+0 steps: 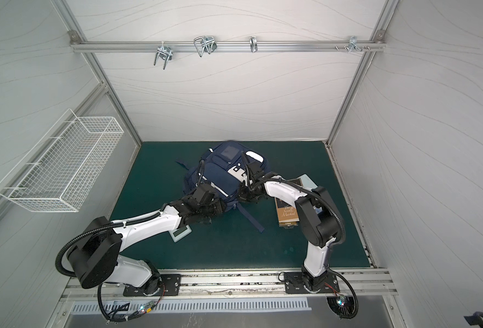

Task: Pack books, pencil case, and school supplies into a backpack
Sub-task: Rotate the student bag at the center of the table, then unzip the student bag at the center of the table.

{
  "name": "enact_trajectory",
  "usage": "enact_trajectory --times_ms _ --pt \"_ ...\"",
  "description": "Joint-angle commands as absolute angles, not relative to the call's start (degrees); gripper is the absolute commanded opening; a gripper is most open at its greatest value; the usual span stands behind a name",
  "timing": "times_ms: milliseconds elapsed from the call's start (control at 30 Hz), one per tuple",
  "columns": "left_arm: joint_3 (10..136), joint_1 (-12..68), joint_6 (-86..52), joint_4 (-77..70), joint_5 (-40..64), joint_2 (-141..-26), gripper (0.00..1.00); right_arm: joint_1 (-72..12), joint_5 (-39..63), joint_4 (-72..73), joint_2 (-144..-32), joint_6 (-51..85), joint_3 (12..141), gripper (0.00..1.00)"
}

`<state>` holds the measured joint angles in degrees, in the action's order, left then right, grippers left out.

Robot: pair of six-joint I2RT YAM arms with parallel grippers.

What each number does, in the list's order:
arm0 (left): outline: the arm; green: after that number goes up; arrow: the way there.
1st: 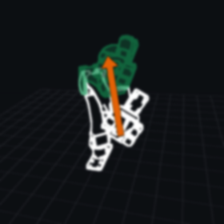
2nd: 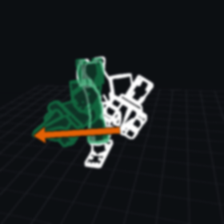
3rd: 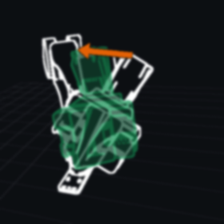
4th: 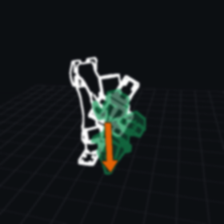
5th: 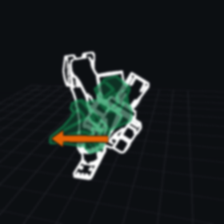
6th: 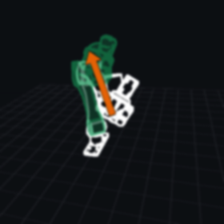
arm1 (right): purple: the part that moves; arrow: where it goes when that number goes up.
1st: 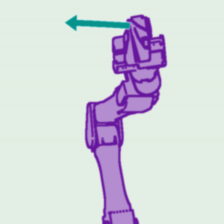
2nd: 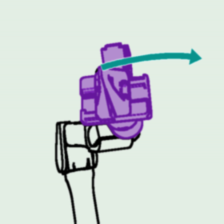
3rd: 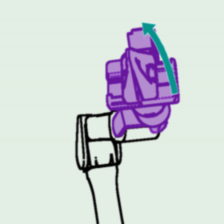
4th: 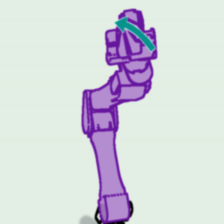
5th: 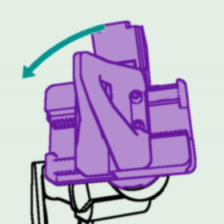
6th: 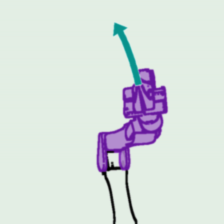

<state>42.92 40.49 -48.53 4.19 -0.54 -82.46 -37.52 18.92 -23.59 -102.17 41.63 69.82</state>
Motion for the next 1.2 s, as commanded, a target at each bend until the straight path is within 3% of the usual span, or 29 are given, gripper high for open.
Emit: enact_trajectory --times_ms 0,200,333,467,700,967,1167 --pt "40.3 40.8 -49.3 -3.2 -0.5 -82.7 0.41 -40.0 17.7 -24.7 -98.6 46.3 70.6 0.00" --pt "38.5 41.2 -48.6 -5.2 -1.6 -83.6 0.49 -42.0 17.9 -25.8 -99.4 48.8 72.6 0.00" --pt "37.0 43.0 -46.4 -9.2 -1.9 -81.8 0.46 -42.8 18.1 -26.2 -100.1 49.8 73.5 0.00" --pt "35.8 48.0 -43.7 -9.8 -7.2 -78.6 0.40 -42.8 18.4 -26.8 -100.2 50.4 74.9 0.00" --pt "38.8 50.6 -43.5 -1.9 -19.9 -78.5 0.45 -43.3 18.7 -28.2 -99.7 51.3 76.4 0.00" --pt "44.2 50.7 -43.5 2.1 -27.0 -82.8 0.45 -43.6 19.6 -28.4 -98.9 52.4 76.6 0.00" --pt "47.0 50.7 -43.0 1.4 -23.8 -85.8 0.27 -43.7 19.7 -29.1 -98.9 52.8 77.4 0.00"
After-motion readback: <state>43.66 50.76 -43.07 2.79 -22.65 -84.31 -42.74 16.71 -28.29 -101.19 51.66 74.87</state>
